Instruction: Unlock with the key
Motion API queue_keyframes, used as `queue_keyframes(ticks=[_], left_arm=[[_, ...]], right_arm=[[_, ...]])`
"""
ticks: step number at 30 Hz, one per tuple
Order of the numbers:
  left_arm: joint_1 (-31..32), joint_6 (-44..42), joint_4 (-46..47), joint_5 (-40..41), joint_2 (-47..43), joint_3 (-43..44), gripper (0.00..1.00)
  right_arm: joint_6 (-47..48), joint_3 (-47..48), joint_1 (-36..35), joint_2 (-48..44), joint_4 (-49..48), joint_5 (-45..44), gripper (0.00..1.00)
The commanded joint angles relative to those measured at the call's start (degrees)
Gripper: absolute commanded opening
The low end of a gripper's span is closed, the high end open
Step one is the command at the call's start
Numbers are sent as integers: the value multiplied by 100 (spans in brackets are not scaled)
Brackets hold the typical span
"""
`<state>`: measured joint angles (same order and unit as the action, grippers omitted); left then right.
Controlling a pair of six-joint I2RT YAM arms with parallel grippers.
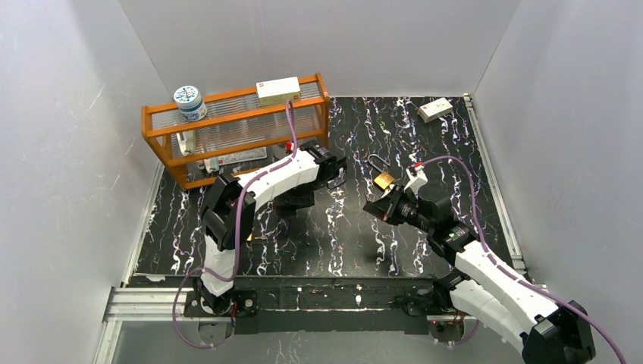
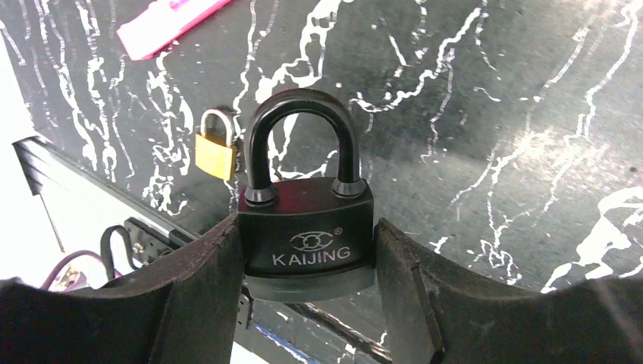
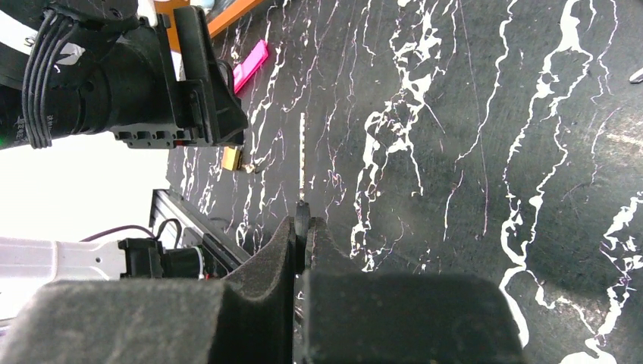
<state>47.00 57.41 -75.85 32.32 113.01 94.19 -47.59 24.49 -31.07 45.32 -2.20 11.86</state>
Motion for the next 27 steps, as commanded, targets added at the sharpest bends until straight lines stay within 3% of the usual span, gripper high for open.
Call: queue_keyframes(ticks=[1, 6, 11, 21, 27], left_arm=[[3, 427, -655, 688, -168, 176, 0], [6, 115, -534, 164, -179, 277, 0], [-10, -289, 391, -947, -638, 40, 0], [-56, -230, 1015, -2182, -1079, 125, 0], [-59, -41, 1316, -2636, -1466, -98, 0]], right_arm=[[-17, -42, 42, -104, -185, 131, 1], [9, -60, 40, -200, -361, 512, 1], [-146, -386, 40, -362, -1727, 1788, 1], [-927, -529, 41, -228, -3447, 3111, 1], [-1389, -499, 40, -96, -4053, 3411, 1]])
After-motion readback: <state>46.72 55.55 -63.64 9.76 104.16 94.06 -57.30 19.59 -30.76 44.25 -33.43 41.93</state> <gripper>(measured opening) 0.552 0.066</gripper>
